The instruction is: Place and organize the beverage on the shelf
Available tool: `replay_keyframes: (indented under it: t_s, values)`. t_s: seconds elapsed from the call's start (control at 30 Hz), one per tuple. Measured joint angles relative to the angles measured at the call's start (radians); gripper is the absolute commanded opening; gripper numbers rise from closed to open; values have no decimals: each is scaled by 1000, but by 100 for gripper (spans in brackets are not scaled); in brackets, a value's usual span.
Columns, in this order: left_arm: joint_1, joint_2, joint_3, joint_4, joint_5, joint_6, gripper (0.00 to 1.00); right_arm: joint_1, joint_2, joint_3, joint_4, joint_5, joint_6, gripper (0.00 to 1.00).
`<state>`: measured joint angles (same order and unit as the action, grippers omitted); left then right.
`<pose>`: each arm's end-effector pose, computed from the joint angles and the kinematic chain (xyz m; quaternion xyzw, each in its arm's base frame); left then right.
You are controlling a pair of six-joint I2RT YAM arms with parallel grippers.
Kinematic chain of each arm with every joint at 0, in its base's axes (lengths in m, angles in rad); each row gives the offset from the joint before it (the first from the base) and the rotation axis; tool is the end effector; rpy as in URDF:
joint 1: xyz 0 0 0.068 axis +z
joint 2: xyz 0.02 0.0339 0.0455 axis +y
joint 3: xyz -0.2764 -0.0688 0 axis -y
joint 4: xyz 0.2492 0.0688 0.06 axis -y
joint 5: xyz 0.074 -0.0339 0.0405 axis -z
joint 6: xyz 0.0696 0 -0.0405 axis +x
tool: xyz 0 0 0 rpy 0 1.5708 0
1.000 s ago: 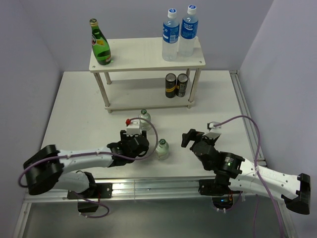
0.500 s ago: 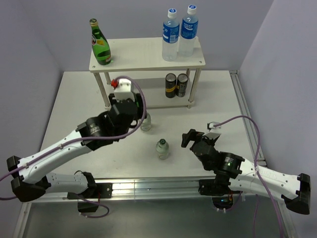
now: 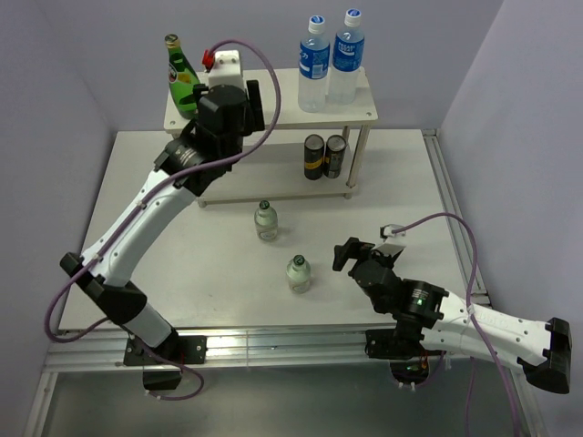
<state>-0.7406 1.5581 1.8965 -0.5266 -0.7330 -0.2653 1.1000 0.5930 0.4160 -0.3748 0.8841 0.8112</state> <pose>0.2935 -0.2053 0.5057 -0.0527 0.7528 -0.0450 0.6546 0.1148 0.1068 0.2212 0.0929 0.8109 0.1445 0.5594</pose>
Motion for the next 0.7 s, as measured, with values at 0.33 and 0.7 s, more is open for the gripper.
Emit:
replay_keyframes:
  t_s: [0.33, 0.7]
  values:
    - [91, 175, 231, -32, 59, 47, 0, 0, 2, 0, 10, 0, -2, 100]
    - [156, 219, 236, -41, 80, 50, 0, 0, 14, 0, 16, -1, -6, 100]
